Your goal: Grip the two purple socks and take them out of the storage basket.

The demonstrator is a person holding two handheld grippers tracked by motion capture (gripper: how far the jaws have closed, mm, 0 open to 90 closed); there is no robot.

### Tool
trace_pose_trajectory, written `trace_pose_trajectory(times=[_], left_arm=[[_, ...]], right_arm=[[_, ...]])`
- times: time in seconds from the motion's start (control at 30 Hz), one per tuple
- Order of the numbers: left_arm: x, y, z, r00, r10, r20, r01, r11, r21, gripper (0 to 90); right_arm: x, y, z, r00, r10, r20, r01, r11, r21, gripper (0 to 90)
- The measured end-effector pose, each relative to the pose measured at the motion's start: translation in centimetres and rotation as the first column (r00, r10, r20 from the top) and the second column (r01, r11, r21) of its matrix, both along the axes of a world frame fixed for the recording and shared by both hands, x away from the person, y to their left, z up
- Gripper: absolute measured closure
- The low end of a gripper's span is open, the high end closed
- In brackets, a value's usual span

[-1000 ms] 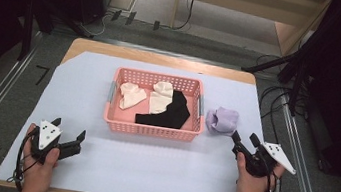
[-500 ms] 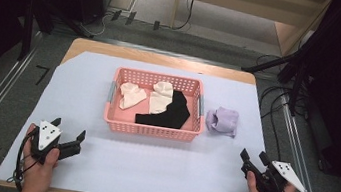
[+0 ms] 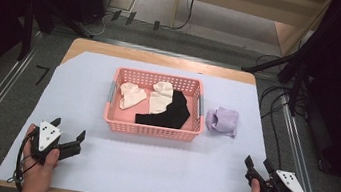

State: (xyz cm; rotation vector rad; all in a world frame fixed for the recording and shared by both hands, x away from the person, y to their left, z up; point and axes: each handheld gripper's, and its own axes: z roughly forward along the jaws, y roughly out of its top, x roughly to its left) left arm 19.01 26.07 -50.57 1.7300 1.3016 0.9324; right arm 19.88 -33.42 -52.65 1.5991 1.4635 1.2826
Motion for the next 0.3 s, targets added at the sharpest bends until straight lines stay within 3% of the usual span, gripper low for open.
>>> trace_pose_trajectory(times=[0.3], left_arm=[[0.03, 0.05, -0.01, 1.0, -0.001, -0.001, 0.001, 1.0, -0.004, 14.4]], right_arm=[[-0.07, -0.28, -0.21, 0.9999, 0.001, 0.011, -0.002, 0.999, 0.033, 26.5]])
